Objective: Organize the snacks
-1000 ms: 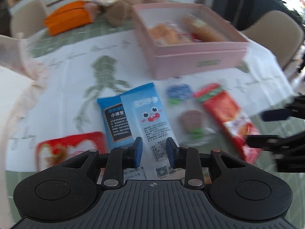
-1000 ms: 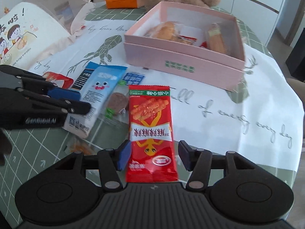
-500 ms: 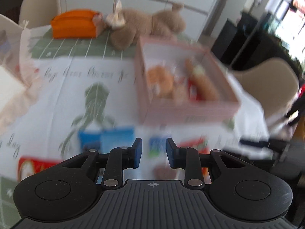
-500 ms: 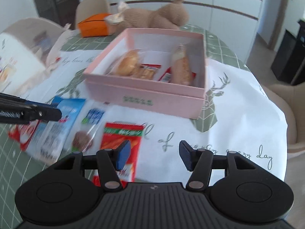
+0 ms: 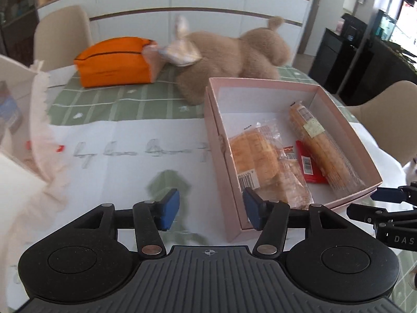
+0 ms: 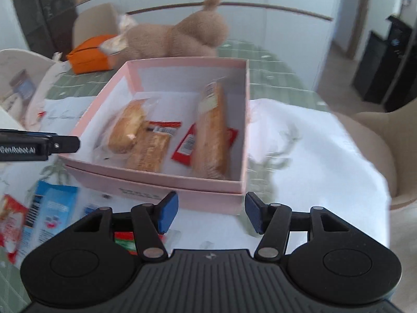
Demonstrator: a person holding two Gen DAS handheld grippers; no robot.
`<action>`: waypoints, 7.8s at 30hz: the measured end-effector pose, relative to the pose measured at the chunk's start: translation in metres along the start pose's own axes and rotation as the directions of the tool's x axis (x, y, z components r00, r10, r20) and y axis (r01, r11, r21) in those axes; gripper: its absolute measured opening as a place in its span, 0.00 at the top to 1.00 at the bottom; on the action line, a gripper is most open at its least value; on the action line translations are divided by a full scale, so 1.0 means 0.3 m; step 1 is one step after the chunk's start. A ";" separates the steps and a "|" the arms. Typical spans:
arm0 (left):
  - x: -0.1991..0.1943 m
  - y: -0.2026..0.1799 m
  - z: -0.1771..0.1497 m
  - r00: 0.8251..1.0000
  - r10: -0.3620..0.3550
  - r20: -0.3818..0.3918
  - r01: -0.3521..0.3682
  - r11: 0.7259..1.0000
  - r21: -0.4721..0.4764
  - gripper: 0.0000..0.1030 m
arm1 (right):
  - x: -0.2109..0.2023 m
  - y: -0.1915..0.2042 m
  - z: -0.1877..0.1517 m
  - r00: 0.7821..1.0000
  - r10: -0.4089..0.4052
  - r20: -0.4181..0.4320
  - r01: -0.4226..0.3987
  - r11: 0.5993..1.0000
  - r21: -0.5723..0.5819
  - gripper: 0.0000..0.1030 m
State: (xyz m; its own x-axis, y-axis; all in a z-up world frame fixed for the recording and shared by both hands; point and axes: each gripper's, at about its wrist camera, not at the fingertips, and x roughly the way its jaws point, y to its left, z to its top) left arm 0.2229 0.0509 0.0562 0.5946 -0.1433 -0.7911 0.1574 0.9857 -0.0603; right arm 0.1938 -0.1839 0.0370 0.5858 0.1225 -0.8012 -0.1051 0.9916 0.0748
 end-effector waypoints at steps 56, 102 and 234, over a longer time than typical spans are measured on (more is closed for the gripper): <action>-0.176 -0.121 -0.364 0.974 -0.116 -0.194 0.138 0.985 0.103 0.71 | -0.130 0.234 -0.332 0.973 0.172 -0.154 -0.192 0.973 -0.126 0.57; 0.058 0.141 0.095 1.000 0.001 0.027 0.002 0.994 -0.110 0.65 | 0.002 0.122 0.051 0.996 -0.017 0.084 0.015 0.999 0.031 0.38; -0.184 0.249 -0.320 0.930 -0.287 -0.230 0.219 0.934 -0.281 0.72 | -0.098 0.151 -0.269 0.992 0.059 -0.113 -0.049 0.995 0.087 0.32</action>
State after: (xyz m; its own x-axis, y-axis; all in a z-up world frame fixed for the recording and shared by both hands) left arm 0.1262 0.1410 0.0371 0.3264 -0.3960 -0.8583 0.0560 0.9145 -0.4007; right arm 0.1072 -0.1459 0.0160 0.4843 0.1754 -0.8572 -0.0636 0.9842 0.1655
